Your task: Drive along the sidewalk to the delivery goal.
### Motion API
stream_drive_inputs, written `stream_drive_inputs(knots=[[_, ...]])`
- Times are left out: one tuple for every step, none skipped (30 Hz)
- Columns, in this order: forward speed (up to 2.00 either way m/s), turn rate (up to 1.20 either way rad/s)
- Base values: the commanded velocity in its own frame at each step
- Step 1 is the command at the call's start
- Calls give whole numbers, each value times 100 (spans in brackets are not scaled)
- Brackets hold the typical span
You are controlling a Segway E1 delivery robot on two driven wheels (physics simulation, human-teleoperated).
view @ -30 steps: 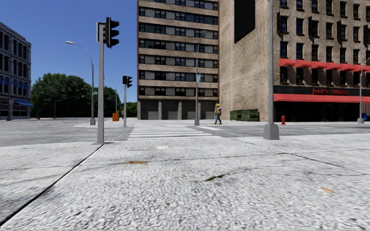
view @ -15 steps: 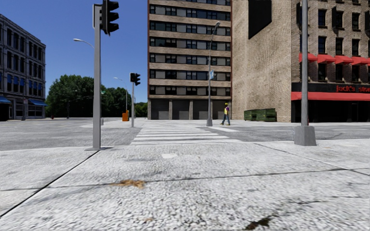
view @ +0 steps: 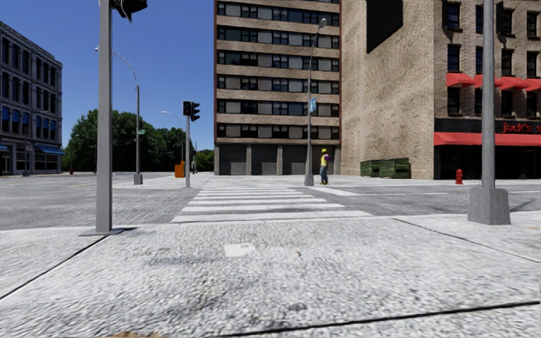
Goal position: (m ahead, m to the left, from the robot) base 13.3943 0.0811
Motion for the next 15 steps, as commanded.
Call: stream_drive_inputs(knots=[[168, 0], [158, 0], [158, 0], [152, 0], [146, 8], [145, 24], [145, 32], [145, 32], [145, 34], [145, 34], [145, 27], [145, 27], [145, 16], [145, 6], [145, 2]])
